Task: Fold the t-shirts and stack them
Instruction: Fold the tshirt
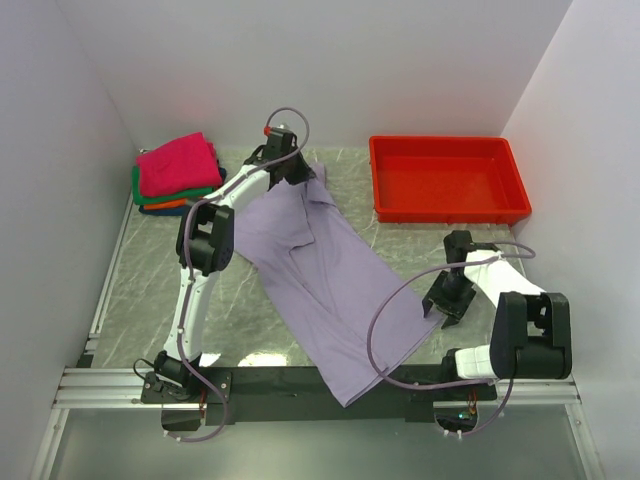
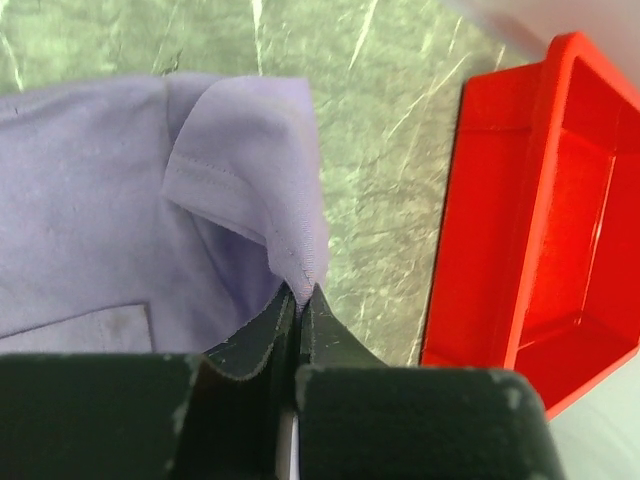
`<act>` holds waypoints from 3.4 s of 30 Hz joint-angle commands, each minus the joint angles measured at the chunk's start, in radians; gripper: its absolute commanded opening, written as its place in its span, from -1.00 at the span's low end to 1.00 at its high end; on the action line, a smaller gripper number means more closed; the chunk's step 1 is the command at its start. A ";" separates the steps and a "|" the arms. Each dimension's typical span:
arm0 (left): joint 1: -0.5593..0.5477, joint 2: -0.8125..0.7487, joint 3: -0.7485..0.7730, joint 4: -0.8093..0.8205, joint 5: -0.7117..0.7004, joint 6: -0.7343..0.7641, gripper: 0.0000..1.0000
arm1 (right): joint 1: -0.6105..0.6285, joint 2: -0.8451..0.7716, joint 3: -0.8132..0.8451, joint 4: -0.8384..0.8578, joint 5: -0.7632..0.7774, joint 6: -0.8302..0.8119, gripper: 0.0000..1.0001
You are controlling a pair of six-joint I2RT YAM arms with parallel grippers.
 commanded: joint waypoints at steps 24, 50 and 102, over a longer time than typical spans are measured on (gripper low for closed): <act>0.003 -0.045 -0.004 0.040 0.116 0.004 -0.99 | -0.024 0.054 -0.035 0.121 0.183 0.136 -0.43; 0.026 -0.206 -0.160 -0.044 -0.054 0.105 -0.99 | 0.352 -0.066 0.130 -0.105 0.159 0.101 -1.00; 0.123 -0.567 -0.611 -0.101 -0.267 0.206 -0.99 | 0.918 -0.051 0.262 -0.249 -0.002 0.130 -1.00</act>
